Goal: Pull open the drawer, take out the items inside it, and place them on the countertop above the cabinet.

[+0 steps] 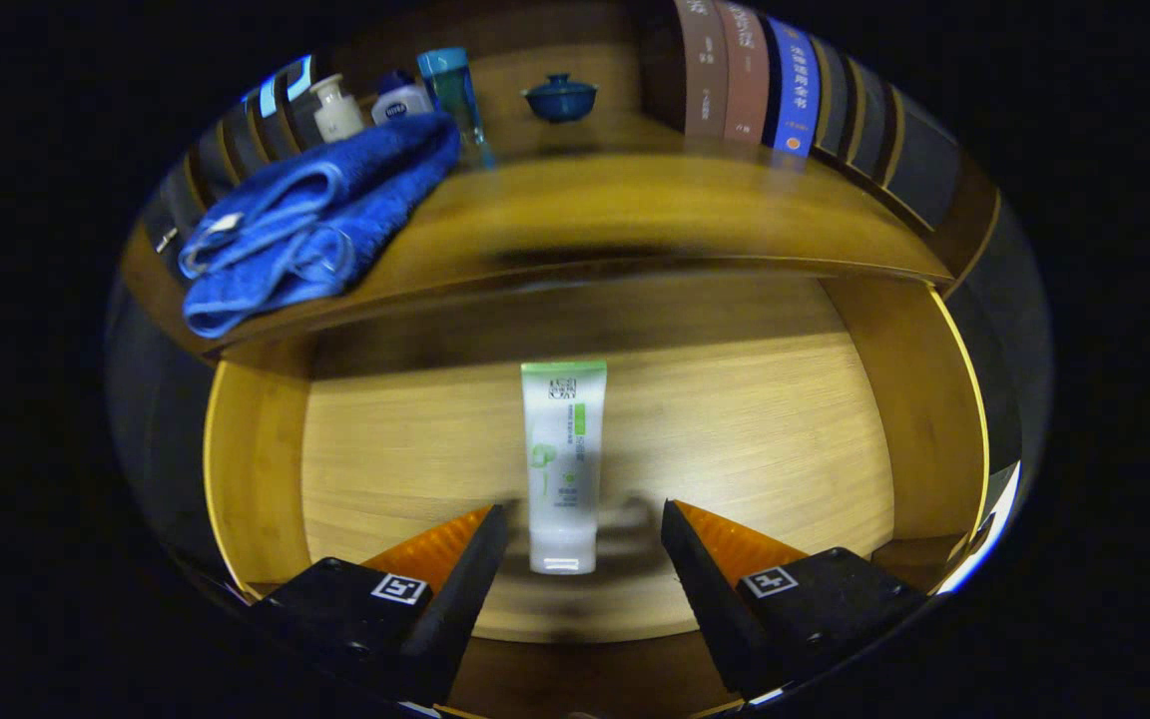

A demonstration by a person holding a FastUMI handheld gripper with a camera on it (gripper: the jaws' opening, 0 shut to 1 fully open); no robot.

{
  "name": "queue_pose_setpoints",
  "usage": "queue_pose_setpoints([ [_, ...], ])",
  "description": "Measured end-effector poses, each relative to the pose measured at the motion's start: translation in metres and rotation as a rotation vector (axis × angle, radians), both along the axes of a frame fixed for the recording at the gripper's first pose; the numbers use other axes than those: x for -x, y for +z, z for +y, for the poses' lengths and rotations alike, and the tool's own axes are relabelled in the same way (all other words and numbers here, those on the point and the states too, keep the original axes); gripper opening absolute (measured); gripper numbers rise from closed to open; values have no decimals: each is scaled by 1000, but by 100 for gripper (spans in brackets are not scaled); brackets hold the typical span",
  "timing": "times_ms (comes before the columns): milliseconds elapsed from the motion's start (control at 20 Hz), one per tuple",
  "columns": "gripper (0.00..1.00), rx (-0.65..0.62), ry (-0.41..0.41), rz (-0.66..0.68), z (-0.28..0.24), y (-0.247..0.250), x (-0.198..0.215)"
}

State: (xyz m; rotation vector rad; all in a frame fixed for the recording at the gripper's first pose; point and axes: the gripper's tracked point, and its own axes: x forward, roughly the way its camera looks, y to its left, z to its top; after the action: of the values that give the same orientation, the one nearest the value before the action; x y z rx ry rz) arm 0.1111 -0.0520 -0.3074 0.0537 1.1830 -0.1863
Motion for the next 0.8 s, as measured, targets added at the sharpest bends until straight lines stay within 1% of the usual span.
queue_pose_setpoints([
  [50, 98, 7, 14, 38, 2, -7, 4],
  [200, 88, 6, 22, 97, 5, -18, 5],
  [300, 88, -7, 17, 113, 4, -25, 2],
  [400, 80, -10, -2, 133, 4, -27, 5],
  [500, 72, -4, 15, 124, 5, -33, 2],
  [600, 57, 20, 45, 125, 7, -23, 6],
  [650, 50, 24, 57, 120, 4, -33, 3],
  [700, 47, 24, 68, 110, 5, -24, 2],
  [800, 42, 13, 89, 96, 5, -24, 2],
])
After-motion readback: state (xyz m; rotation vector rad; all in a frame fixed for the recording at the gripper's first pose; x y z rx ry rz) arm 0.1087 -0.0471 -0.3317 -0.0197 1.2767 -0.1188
